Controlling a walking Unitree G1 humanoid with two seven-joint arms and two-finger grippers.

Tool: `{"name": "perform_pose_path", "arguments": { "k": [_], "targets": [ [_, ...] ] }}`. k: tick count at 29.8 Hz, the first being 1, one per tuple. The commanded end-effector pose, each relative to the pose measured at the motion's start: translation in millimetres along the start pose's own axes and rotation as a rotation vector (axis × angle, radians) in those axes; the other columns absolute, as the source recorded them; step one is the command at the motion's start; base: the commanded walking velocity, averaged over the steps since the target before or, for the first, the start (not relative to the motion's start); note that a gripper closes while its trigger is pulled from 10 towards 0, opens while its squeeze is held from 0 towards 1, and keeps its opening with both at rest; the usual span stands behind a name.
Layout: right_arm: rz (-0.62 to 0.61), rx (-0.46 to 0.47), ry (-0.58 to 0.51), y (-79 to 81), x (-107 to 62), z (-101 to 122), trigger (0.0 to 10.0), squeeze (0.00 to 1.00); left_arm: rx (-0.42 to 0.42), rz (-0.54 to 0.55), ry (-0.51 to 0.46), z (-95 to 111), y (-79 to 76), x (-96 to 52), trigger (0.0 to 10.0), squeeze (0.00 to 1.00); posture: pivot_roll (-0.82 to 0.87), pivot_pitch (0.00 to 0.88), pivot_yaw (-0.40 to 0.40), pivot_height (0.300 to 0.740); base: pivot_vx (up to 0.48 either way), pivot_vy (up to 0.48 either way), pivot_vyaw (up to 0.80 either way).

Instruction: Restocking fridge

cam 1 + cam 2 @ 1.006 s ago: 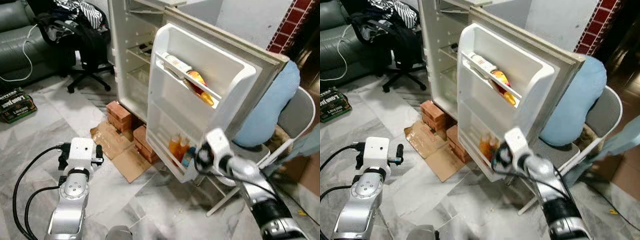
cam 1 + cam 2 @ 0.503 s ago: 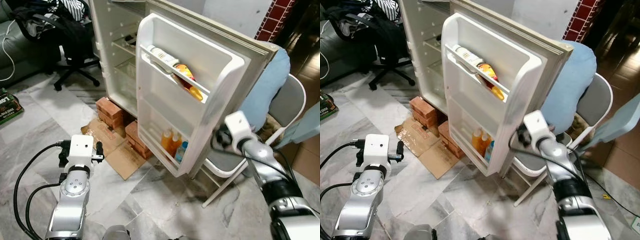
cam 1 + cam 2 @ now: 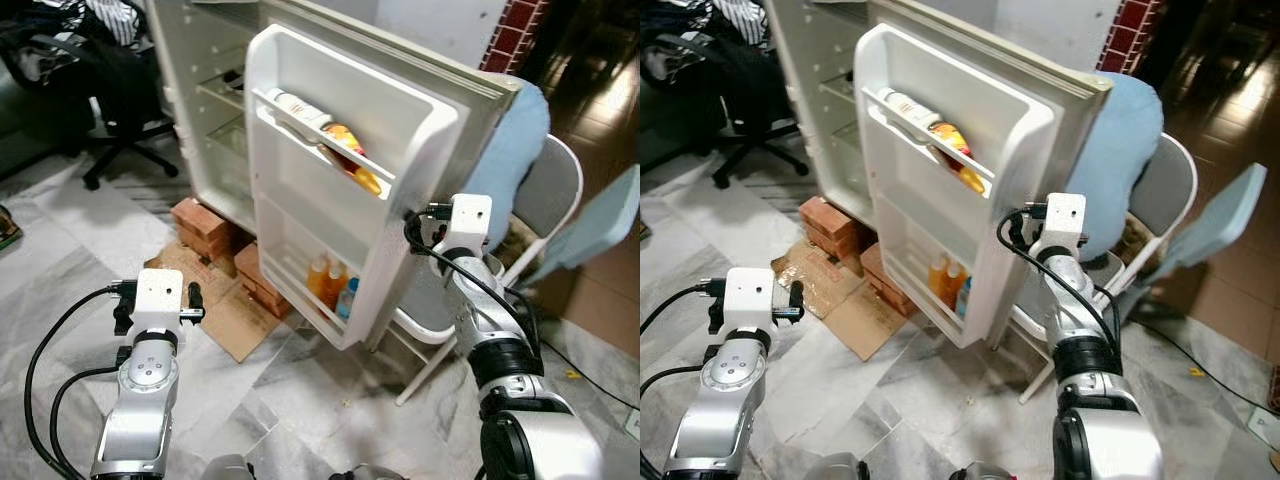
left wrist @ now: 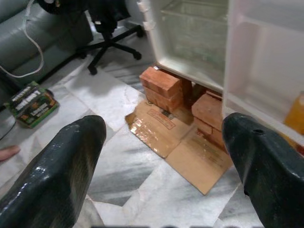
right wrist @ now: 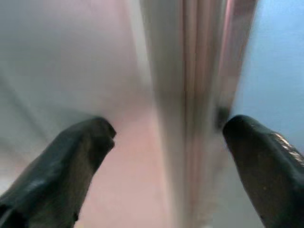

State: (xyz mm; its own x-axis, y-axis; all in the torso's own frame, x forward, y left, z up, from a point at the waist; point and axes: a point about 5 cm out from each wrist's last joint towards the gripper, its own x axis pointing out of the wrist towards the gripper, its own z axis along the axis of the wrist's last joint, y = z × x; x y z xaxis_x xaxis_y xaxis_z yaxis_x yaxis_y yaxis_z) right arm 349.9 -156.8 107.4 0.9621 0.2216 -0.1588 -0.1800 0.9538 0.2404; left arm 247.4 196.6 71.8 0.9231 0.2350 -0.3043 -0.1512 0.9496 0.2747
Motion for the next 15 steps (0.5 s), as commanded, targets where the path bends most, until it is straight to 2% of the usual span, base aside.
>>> {"name": "perform_pose_path", "arguments": {
  "k": [1,2,4,5,7,8,9,11,13,14,15],
  "targets": [
    [0.405,-0.031,-0.09,58.0,1.8,27,10.0,0.0,-0.012,-0.025,0.042,-4,-2.8,0.3,10.0,0.0,0.12,0.0,-0.062,0.74,0.0,0.0,0.0],
    [0.437,-0.05,-0.08,58.7,-1.1,25,10.0,0.0,-0.014,-0.033,0.061,-6,-3.2,-0.1,10.0,0.0,0.12,0.0,-0.063,0.74,0.0,0.0,0.0],
    [0.452,-0.131,-0.037,50.0,-5.6,16,10.0,0.0,-0.051,-0.074,0.137,-18,-5.8,-2.7,10.0,0.0,0.12,0.0,-0.064,0.74,0.0,0.0,0.0],
    [0.452,-0.131,-0.037,50.0,-5.6,16,10.0,0.0,-0.051,-0.074,0.137,-18,-5.8,-2.7,10.0,0.0,0.12,0.0,-0.064,0.74,0.0,0.0,0.0],
    [0.45,-0.237,0.039,33.3,-8.9,3,10.0,0.0,-0.089,-0.076,0.197,-28,-2.8,-5.5,10.0,0.0,0.13,0.0,-0.063,0.74,0.0,0.0,0.0],
    [0.434,-0.36,0.127,15.9,-11.0,-8,10.0,0.0,-0.076,-0.056,0.222,-37,5.1,-7.9,10.0,0.0,0.13,0.0,-0.063,0.74,0.0,0.0,0.0],
    [0.426,-0.404,0.155,9.6,-11.7,-11,10.0,0.0,-0.067,-0.045,0.233,-41,8.6,-9.1,10.0,0.0,0.13,0.0,-0.061,0.74,0.0,0.0,0.0],
    [0.36,-0.503,0.204,-4.7,-9.0,-13,10.0,0.0,-0.071,-0.02,0.28,-57,17.5,-14.2,10.0,0.0,0.14,0.0,-0.061,0.74,0.0,0.0,0.0],
    [0.267,-0.564,0.226,-15.2,-5.1,-8,10.0,0.0,-0.081,0.007,0.34,-75,26.5,-20.3,10.0,0.0,0.14,0.0,-0.061,0.74,0.0,0.0,0.0],
    [0.203,-0.578,0.214,-18.4,-0.8,-3,10.0,0.0,-0.099,0.015,0.371,-85,30.3,-23.8,10.0,0.0,0.15,0.0,-0.064,0.74,0.0,0.0,0.0],
    [0.082,-0.576,0.143,-19.0,8.2,13,10.0,0.0,-0.12,0.035,0.435,-105,36.8,-31.0,10.0,0.0,0.15,0.0,-0.065,0.74,0.0,0.0,0.0]
  ]
}}
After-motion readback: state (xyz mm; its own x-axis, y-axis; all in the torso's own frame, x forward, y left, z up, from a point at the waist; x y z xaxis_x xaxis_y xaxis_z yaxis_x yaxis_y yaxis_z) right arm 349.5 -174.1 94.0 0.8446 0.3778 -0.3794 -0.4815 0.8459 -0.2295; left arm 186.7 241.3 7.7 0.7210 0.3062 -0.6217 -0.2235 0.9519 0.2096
